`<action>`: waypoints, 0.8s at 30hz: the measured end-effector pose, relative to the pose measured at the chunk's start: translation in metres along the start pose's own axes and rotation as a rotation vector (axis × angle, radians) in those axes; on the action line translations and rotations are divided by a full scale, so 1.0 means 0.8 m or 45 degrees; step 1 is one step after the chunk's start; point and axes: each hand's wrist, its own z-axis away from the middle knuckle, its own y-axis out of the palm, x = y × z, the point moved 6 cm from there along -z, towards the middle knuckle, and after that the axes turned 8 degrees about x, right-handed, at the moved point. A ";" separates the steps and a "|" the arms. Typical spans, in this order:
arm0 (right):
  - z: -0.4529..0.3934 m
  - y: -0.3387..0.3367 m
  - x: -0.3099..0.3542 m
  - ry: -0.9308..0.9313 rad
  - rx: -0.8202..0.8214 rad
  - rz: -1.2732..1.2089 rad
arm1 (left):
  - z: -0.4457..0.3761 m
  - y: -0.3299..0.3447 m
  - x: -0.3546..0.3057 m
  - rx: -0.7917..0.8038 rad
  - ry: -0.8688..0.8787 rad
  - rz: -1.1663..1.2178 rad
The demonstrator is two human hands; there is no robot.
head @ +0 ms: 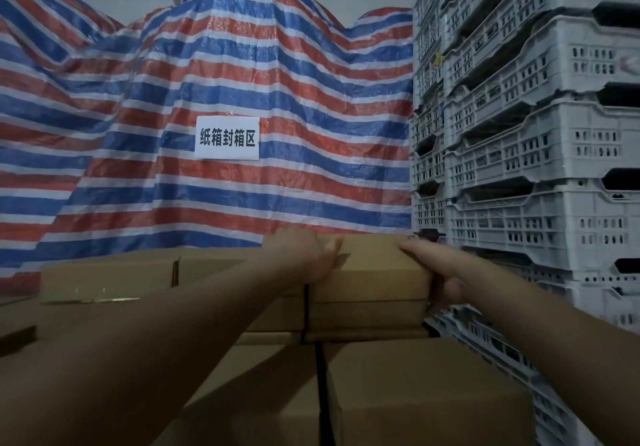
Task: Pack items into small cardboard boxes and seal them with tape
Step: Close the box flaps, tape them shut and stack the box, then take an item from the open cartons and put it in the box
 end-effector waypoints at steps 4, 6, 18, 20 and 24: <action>-0.001 0.010 0.000 -0.087 0.030 0.014 | 0.008 0.000 0.004 -0.126 0.005 -0.136; 0.005 0.011 -0.001 -0.148 0.001 0.030 | 0.014 0.000 0.005 -0.169 -0.009 -0.074; 0.106 0.034 0.086 -0.684 -0.398 0.729 | 0.091 -0.084 0.018 -0.254 0.052 -0.043; 0.134 0.054 0.100 -0.720 -0.393 0.852 | 0.122 -0.107 0.027 -0.263 0.067 -0.023; 0.204 0.107 0.127 -0.899 -0.391 0.928 | 0.195 -0.162 0.054 -0.306 0.061 -0.043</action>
